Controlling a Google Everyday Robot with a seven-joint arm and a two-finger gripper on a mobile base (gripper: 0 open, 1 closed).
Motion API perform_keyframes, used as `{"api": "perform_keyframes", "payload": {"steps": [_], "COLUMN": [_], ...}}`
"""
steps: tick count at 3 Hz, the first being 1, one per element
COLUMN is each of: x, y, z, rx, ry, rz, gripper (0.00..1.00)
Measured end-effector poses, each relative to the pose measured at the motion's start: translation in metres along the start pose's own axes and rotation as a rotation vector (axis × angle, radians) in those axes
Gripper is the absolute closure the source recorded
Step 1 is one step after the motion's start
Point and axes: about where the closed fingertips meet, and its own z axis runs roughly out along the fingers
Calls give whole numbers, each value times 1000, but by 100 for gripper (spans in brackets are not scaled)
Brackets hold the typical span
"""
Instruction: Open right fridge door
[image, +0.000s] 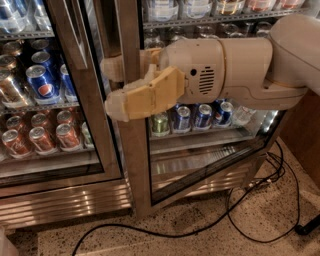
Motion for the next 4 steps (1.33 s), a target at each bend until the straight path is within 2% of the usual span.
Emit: {"api": "perform_keyframes", "payload": {"steps": [4], "x": [1], "y": [5], "z": [1], "rx": [20], "ry": [19], "rz": [0], "gripper": [0]}}
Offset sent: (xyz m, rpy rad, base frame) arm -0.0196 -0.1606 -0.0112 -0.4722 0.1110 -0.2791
